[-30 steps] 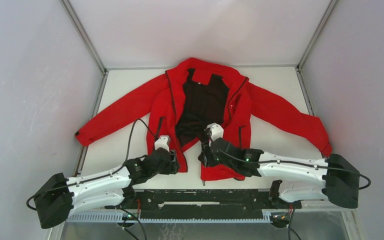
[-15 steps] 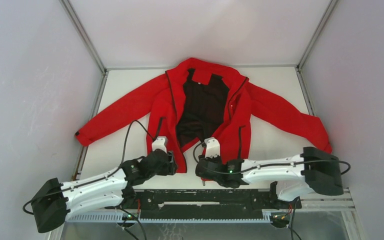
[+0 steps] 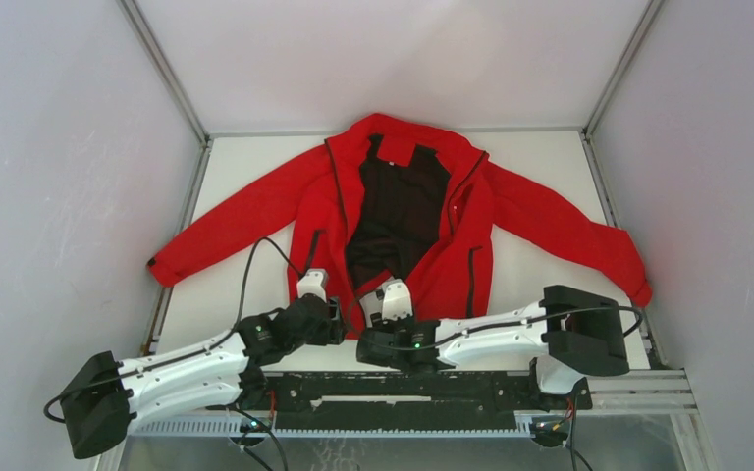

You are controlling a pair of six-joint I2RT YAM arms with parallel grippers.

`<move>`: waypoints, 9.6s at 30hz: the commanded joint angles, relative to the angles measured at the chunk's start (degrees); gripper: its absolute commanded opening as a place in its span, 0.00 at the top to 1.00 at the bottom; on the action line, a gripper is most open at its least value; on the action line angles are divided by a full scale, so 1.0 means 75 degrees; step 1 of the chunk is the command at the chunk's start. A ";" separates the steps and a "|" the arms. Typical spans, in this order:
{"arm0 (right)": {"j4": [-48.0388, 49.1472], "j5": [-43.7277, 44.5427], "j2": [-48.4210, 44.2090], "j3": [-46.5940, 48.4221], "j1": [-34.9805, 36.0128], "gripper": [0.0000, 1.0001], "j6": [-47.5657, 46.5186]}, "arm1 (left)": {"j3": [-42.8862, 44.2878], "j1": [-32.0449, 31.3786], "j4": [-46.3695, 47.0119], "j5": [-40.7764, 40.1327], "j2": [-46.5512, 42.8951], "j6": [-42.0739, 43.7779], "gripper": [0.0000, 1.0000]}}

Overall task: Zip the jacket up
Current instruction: Pick up the jacket from the center of the board.

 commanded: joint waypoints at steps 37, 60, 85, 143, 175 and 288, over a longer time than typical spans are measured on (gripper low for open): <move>-0.2706 0.0933 0.0240 0.0269 0.0671 0.45 0.2838 | -0.0217 0.0044 0.0288 -0.0016 -0.0114 0.0115 0.40; -0.1936 0.0450 0.0181 -0.0429 0.0656 0.41 0.2822 | -0.0203 0.0044 0.0297 -0.0016 -0.0098 0.0127 0.39; -0.0601 -0.0591 0.0174 -0.1754 0.0539 0.38 0.2814 | -0.0192 0.0044 0.0293 -0.0021 -0.0034 0.0115 0.39; 0.1151 0.0189 -0.4215 -0.3544 0.0340 1.00 0.0663 | 0.2356 -0.1152 -0.2346 -0.1370 0.1651 -0.1152 0.12; 0.1862 -0.0302 -0.5917 -0.4935 0.0262 1.00 0.0626 | 0.2859 -0.1416 -0.2033 -0.1114 0.3717 -0.1442 0.09; 0.2273 -0.0627 -0.5858 -0.5286 0.0136 1.00 0.0741 | 0.2429 -0.1233 -0.1455 -0.0644 0.4152 -0.1418 0.16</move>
